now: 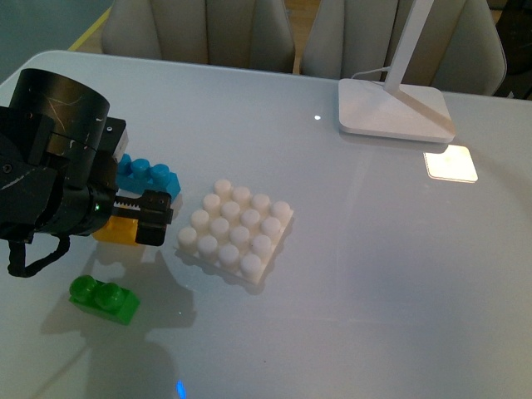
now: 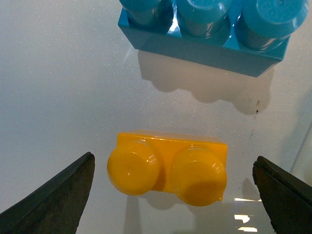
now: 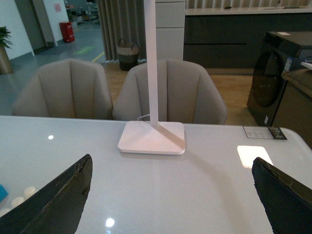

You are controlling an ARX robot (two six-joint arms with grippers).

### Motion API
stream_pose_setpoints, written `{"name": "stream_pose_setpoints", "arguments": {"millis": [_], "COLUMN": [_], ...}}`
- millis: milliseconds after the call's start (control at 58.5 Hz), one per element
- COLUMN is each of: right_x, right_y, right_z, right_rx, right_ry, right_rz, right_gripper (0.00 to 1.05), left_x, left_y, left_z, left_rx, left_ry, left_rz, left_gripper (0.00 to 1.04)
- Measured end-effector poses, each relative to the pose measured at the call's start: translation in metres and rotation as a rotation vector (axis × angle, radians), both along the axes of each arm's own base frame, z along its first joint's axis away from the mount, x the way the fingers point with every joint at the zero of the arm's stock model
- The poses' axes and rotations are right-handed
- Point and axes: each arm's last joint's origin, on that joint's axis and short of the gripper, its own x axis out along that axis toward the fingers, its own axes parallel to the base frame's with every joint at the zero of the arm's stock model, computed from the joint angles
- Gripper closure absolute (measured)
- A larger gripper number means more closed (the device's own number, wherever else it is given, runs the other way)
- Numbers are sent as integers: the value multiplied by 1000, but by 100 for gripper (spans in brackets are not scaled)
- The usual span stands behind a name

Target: Insert yellow block into base center

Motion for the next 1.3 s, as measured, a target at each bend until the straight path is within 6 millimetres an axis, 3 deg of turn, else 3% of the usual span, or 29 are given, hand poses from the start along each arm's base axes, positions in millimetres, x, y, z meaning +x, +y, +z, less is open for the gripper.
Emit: {"name": "stream_pose_setpoints", "arguments": {"millis": [1300], "right_x": [0], "right_y": [0], "right_z": [0], "right_rx": [0], "right_ry": [0], "right_rz": [0], "right_gripper": [9], "left_x": [6], "left_y": [7], "left_z": [-11], "left_rx": [8], "left_ry": [55], "left_rz": [51], "left_gripper": [8]}}
